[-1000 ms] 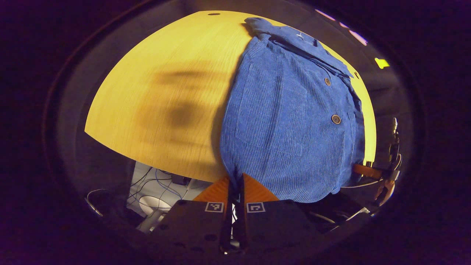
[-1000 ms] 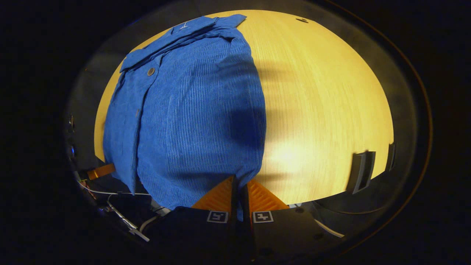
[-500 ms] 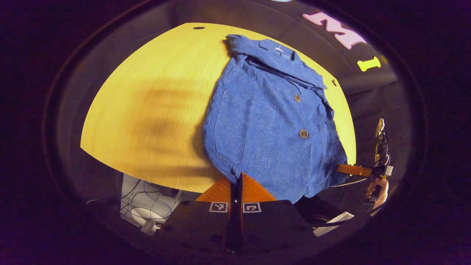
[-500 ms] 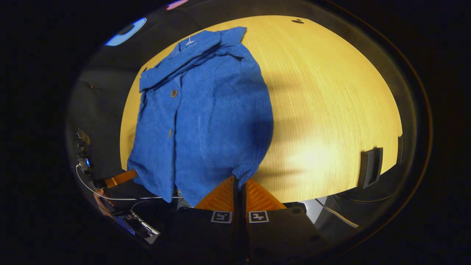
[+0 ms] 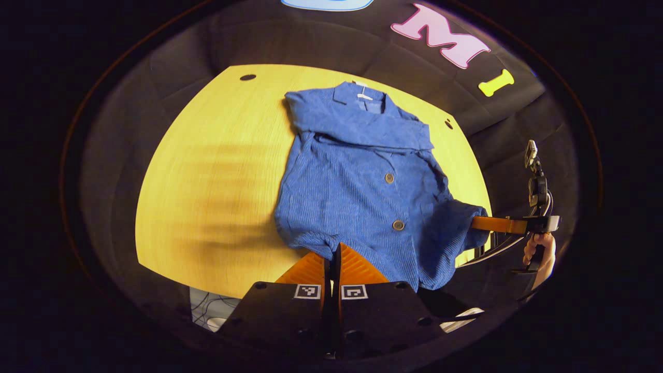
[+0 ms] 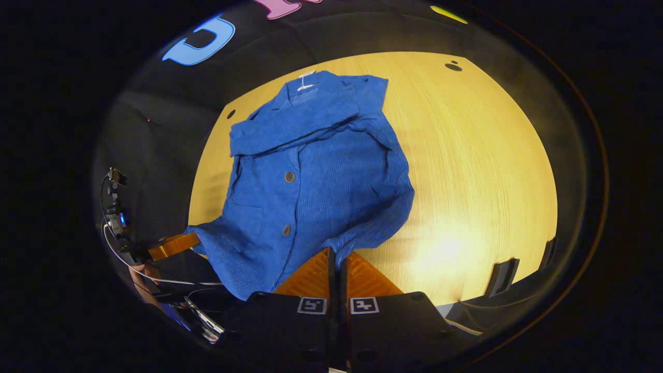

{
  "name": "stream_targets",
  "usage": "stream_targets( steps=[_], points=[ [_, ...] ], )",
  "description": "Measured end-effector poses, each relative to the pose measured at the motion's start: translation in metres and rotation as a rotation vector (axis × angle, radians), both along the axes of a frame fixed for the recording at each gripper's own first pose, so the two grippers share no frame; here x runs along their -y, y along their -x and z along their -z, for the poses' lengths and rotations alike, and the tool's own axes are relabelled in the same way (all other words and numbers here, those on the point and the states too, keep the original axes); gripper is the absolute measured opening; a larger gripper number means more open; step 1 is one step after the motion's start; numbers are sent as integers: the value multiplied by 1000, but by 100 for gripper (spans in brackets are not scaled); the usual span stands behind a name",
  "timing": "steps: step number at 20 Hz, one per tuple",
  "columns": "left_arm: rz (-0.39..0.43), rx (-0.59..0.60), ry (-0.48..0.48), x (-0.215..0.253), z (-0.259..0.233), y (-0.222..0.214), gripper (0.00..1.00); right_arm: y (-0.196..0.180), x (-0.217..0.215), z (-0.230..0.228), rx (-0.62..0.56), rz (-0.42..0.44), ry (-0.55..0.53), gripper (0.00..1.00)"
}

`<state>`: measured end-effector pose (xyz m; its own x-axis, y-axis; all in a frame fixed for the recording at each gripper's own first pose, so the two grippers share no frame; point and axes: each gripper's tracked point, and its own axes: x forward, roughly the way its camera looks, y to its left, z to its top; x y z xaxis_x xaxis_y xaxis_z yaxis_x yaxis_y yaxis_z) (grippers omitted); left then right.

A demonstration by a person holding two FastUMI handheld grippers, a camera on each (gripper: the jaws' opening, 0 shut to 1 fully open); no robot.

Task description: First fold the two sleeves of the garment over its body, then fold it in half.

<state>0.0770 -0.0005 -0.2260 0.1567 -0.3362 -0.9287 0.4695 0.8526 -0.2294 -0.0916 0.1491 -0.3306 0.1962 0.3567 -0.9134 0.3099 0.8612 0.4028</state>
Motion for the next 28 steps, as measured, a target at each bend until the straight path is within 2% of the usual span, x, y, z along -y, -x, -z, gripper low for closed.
stream_targets(
  steps=[6,9,12,18,20,22,25,28],
  points=[
    [-23,27,30,15,-34,-63,0,-74,21,-17,62,5,36,2],
    [-52,-5,56,30,-45,-97,0,-116,29,-20,71,29,34,2],
    [-84,-37,37,39,-47,-134,0,-163,39,-12,59,55,18,2],
    [-151,-86,-47,61,-28,-219,0,-263,83,33,42,121,33,2],
    [-194,-95,-43,75,-16,-252,0,-291,92,59,27,129,38,2],
    [-222,-115,-38,87,-1,-274,0,-309,94,82,2,134,28,2],
    [-227,-111,-82,89,21,-302,0,-326,100,120,-35,120,37,2],
    [-264,-128,-51,100,32,-315,0,-336,113,143,-39,123,52,1]
  ],
)
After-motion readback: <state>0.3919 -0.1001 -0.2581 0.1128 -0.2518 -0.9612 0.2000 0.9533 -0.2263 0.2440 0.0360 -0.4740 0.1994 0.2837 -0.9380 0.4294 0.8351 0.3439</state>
